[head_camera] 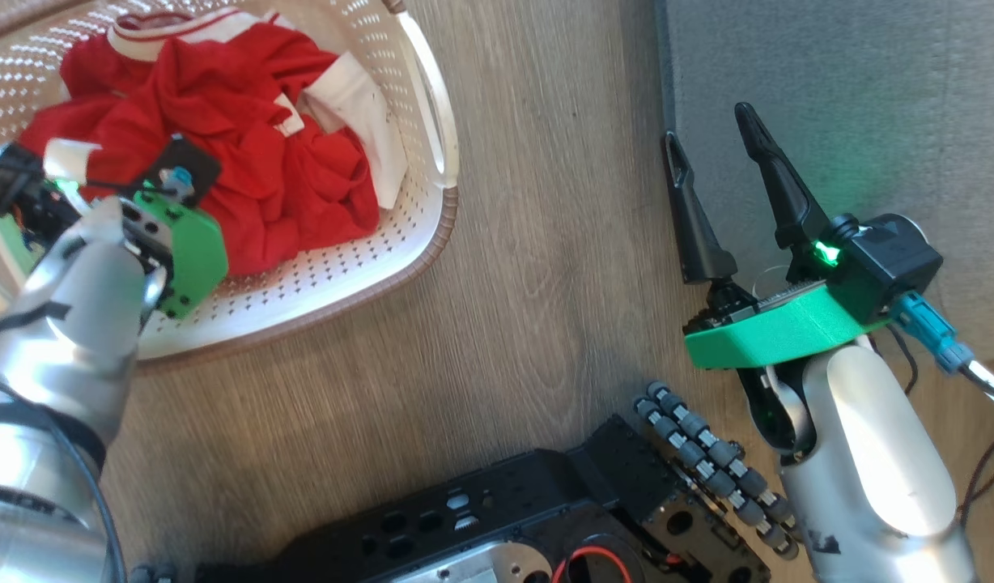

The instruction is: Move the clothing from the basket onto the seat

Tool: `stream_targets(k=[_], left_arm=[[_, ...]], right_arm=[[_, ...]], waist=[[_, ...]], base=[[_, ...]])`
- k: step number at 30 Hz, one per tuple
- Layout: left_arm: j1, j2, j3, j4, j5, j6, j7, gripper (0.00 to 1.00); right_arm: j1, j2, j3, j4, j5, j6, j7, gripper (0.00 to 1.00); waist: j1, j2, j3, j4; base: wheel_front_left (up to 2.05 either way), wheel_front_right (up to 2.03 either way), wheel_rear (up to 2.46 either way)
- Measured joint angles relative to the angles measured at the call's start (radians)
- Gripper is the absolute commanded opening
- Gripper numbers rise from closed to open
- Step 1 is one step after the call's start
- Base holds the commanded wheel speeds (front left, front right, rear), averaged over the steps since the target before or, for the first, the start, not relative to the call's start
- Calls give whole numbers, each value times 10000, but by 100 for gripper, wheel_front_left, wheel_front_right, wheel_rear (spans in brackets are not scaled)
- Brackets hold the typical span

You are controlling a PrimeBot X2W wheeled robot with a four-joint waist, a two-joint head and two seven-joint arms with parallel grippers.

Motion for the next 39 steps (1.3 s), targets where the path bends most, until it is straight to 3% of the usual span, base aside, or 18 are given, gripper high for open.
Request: stream_targets(k=[9,16,25,39], left_arm=[[1194,-105,-29,-825,-437,230,-19,0],[1670,-635,-21,-1620,-815,169,-19,0],[3504,-679,564,-3971,-1588,230,-19,0],[5817,-924,2130,-7781,-1755,660,-19,0]], right_arm=[[-161,0,-81,316,-40,0,0,100],[-106,0,-297,700,-412,0,0,100],[495,-2,-445,1223,-671,0,0,100],[1125,-2,-669,1768,-1175,0,2,100]], waist=[[0,0,-966,20],[-1,1,-2293,287],[-1,1,-3948,654],[-1,1,-6212,1371]], base=[[0,0,0],[0,0,0],[0,0,0],[0,0,0]])
